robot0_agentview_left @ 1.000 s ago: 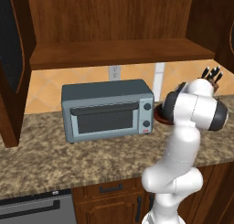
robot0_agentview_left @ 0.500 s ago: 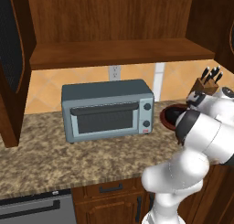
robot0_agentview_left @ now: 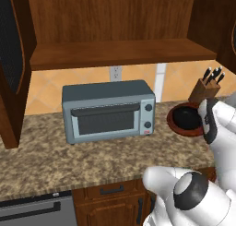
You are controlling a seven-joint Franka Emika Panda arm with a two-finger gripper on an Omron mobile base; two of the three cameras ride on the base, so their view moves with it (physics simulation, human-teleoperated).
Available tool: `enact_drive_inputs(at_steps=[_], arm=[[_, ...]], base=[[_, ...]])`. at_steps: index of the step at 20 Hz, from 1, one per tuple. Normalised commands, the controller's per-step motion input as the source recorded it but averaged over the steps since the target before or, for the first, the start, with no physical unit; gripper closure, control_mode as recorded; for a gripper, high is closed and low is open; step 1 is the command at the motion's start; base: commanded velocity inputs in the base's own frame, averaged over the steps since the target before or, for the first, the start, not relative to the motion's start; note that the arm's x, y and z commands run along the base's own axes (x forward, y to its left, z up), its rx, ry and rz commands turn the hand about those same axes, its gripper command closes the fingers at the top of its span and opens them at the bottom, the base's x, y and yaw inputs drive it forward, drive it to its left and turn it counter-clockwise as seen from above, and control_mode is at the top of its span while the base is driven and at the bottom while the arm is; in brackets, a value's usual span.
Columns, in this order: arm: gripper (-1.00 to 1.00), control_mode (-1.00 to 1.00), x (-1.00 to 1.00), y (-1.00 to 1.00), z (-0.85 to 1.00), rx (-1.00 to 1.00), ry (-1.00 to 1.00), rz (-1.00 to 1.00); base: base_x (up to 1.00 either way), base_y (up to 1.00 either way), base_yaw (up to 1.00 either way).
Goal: Pick up the bowls on the counter and stack them on top of one another in the open cabinet. Place the smaller bowl on top of the larger bowl.
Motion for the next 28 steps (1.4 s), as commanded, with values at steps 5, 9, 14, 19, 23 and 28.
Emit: enact_drive_inputs(at_steps=[5,9,14,19,23,28], arm=[[1.0,-1.0,-0.81,0.44,0.67,-0.1,0.0,-0.08],[1.0,-1.0,-0.66,0.37,0.76,-0.05,-0.01,-0.1],[1.0,-1.0,-0.49,0.13,0.96,0.0,-0.07,-0.1],[1.0,-1.0,-0.37,0.3,0.88,0.01,-0.04,-0.05],[1.0,-1.0,-0.13,0.42,0.52,0.06,0.0,-0.01],[1.0,-1.0,-0.06,0.28,0.43,0.09,0.0,0.0]], base=[[0.0,0.0,0.0],[0.0,0.0,0.0],[0.0,0.0,0.0],[0.0,0.0,0.0],[0.0,0.0,0.0],[0.0,0.0,0.0]])
